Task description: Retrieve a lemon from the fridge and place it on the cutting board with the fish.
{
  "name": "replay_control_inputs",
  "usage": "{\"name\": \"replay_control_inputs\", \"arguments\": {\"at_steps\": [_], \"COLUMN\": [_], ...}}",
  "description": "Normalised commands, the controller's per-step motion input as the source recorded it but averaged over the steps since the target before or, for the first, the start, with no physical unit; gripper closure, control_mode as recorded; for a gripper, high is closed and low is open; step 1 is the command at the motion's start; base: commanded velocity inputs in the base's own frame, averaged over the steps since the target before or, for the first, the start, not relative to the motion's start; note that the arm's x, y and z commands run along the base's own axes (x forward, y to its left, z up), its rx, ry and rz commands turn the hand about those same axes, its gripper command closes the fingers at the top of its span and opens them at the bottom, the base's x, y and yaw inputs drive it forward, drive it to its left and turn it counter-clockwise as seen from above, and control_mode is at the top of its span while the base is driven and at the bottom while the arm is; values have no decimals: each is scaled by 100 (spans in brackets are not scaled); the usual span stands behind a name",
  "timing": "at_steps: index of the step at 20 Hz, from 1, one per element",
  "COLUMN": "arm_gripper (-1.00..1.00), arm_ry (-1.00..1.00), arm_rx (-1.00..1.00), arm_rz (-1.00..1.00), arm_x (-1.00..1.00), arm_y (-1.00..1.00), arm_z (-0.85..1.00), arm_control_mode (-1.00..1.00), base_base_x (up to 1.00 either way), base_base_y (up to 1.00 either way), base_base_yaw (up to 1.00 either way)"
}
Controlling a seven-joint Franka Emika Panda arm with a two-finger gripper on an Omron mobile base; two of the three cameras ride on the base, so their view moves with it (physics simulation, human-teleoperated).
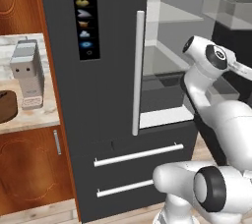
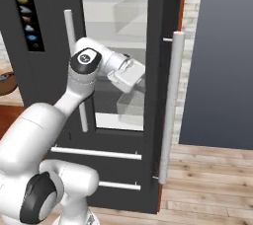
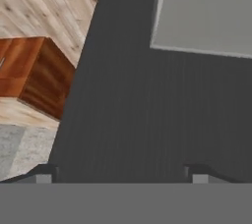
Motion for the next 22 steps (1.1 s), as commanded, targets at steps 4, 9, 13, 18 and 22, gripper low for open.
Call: {"name": "replay_control_inputs", "arguments": {"at_steps": [4,9,13,18,22], "arm_gripper": [-100,-100,-100,-100,-100], "arm_ry": [4,3,1,1,-12], "arm_rx": [3,3,0,0,31], "arm_rz": [10,7,0,0,-21], "arm_x": [0,-8,-4,-1,-6], "arm_y": [-100,-38,83,99,51], "arm_z": [-23,-20,-8,-5,0], "arm_control_mode": [-100,-100,-100,-100,-100], "base_base_x": [0,0,0,0,0], "base_base_y": [0,0,0,0,0], "base_base_yaw": [0,0,0,0,0]}}
